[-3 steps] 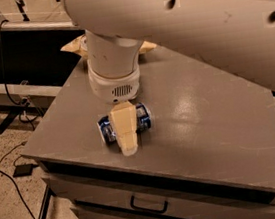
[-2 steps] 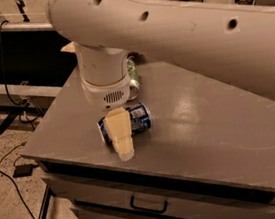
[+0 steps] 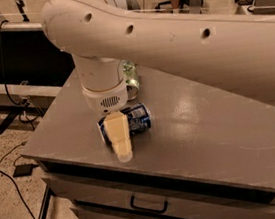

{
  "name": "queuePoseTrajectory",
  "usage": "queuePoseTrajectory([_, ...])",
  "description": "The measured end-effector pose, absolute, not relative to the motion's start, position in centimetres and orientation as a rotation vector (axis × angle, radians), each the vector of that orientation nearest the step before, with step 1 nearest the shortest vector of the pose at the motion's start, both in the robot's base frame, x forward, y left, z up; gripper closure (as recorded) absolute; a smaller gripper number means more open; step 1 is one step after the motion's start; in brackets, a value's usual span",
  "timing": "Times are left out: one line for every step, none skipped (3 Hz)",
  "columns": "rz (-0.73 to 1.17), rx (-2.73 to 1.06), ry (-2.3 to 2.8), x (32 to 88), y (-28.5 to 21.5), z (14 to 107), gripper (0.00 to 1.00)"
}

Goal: Place pepsi can upright

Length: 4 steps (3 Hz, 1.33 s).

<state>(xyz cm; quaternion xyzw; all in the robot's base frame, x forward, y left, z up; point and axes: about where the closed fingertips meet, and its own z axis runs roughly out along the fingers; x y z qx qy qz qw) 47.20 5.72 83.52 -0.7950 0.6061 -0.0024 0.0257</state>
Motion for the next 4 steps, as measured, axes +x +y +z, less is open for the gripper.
queuePoseTrajectory([-0.021, -2.436, 1.901, 47.4, 5.7, 83.4, 0.14])
queuePoseTrajectory([-0.022, -2.434, 1.896, 47.4, 5.8, 83.4, 0.38])
queuePoseTrajectory([-0.023, -2.432, 1.893, 47.4, 5.9, 83.3, 0.61])
queuePoseTrajectory([-0.015, -2.418, 1.870, 47.4, 5.3, 85.6, 0.85])
